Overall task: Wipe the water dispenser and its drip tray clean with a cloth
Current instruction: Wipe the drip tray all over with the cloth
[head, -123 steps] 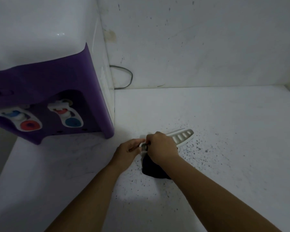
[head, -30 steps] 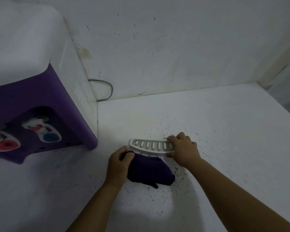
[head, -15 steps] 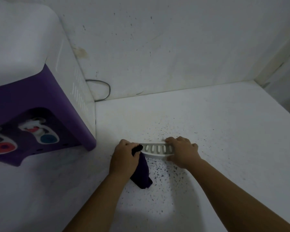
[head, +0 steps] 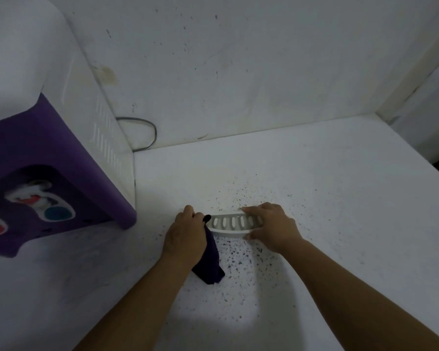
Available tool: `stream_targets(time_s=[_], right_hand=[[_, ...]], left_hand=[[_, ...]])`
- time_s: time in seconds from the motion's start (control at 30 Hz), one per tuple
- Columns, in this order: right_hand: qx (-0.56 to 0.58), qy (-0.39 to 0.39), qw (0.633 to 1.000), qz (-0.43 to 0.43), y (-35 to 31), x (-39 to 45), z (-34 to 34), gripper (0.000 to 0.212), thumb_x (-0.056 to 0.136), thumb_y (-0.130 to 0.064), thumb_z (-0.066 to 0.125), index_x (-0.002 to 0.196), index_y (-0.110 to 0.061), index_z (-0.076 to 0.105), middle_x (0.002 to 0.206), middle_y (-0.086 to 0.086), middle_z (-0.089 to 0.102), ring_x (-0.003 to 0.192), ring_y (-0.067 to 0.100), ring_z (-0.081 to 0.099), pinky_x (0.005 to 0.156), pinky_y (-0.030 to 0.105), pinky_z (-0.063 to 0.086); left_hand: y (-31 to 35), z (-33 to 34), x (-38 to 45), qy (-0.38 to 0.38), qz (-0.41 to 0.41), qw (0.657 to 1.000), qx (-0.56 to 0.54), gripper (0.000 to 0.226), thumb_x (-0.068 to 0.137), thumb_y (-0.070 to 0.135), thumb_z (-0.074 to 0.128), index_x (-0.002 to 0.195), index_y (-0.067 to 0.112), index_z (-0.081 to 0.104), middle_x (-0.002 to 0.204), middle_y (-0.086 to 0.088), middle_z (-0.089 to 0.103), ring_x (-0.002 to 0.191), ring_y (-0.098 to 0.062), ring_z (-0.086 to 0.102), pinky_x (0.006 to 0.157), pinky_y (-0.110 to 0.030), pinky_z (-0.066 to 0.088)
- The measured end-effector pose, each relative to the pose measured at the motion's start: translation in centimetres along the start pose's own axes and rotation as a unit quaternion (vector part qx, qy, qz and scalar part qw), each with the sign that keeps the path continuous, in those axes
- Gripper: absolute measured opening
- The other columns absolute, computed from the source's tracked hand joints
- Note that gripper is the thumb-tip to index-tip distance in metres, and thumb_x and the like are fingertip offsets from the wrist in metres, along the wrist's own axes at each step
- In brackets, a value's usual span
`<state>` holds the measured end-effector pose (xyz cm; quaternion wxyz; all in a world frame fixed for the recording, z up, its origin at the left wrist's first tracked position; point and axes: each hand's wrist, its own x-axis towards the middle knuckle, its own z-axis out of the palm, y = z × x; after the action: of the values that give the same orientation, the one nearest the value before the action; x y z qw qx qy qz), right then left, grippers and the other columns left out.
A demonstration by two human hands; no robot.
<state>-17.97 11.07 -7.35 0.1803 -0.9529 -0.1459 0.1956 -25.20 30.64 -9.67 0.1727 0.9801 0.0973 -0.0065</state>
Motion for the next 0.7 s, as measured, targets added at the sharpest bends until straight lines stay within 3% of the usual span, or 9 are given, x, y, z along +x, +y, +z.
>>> stream_targets(time_s=[0.13,0.23,0.37,0.47,0.57,0.7], right_hand=[[-0.001,0.001,1.000,0.006,-0.1,-0.1,0.0,0.069,0.075,-0.038,0.074,0.136,-0.045,0.042,0.128,-0.007,0.047,0.125,0.016,0.034,0.100,0.049,0.035],[-0.006,0.002,1.000,0.004,-0.2,-0.2,-0.1,0.068,0.076,-0.038,0.073,0.136,-0.045,0.042,0.129,-0.008,0.047,0.125,0.015,0.034,0.101,0.048,0.033],[-0.016,0.000,1.000,-0.002,-0.3,0.0,-0.2,0.067,0.076,-0.038,0.073,0.135,-0.045,0.042,0.128,-0.008,0.048,0.124,0.015,0.035,0.100,0.048,0.035],[-0.015,-0.002,1.000,-0.001,-0.3,0.1,-0.2,0.067,0.076,-0.038,0.073,0.135,-0.045,0.042,0.128,-0.008,0.048,0.124,0.015,0.035,0.100,0.048,0.035],[-0.021,-0.002,1.000,-0.002,-0.4,0.1,-0.3,0.067,0.076,-0.038,0.073,0.135,-0.044,0.042,0.130,-0.007,0.048,0.125,0.016,0.036,0.101,0.049,0.035],[-0.024,0.001,1.000,-0.003,-0.4,0.0,-0.3,0.066,0.077,-0.038,0.073,0.135,-0.044,0.042,0.131,-0.006,0.047,0.126,0.017,0.035,0.100,0.049,0.034]], left_hand=[[0.0,0.1,-0.5,-0.002,0.018,1.000,0.013,0.026,0.098,0.011,0.038,0.120,0.011,0.053,0.111,-0.007,0.045,0.090,-0.018,0.047,0.071,-0.029,0.047],[0.5,-0.3,0.0,-0.021,-0.004,0.999,0.027,0.020,0.099,0.012,0.035,0.110,0.008,0.052,0.113,-0.007,0.044,0.090,-0.016,0.046,0.068,-0.025,0.040],[0.0,-1.9,2.0,-0.047,-0.078,0.992,-0.084,0.022,0.100,0.018,0.039,0.096,0.009,0.059,0.103,-0.008,0.059,0.080,-0.016,0.050,0.067,-0.024,0.037],[-0.1,-2.8,1.8,0.006,-0.129,0.970,-0.206,0.009,0.093,0.025,0.056,0.101,0.020,0.056,0.088,0.002,0.060,0.078,-0.014,0.055,0.064,-0.023,0.040],[0.8,-2.3,1.1,0.028,-0.096,0.973,-0.208,0.006,0.088,0.025,0.065,0.088,0.020,0.063,0.087,0.004,0.063,0.078,-0.011,0.056,0.063,-0.021,0.040],[1.3,-1.1,0.6,0.045,-0.056,0.984,-0.165,0.015,0.092,0.027,0.060,0.091,0.015,0.069,0.091,0.001,0.055,0.078,-0.011,0.051,0.068,-0.022,0.038]])
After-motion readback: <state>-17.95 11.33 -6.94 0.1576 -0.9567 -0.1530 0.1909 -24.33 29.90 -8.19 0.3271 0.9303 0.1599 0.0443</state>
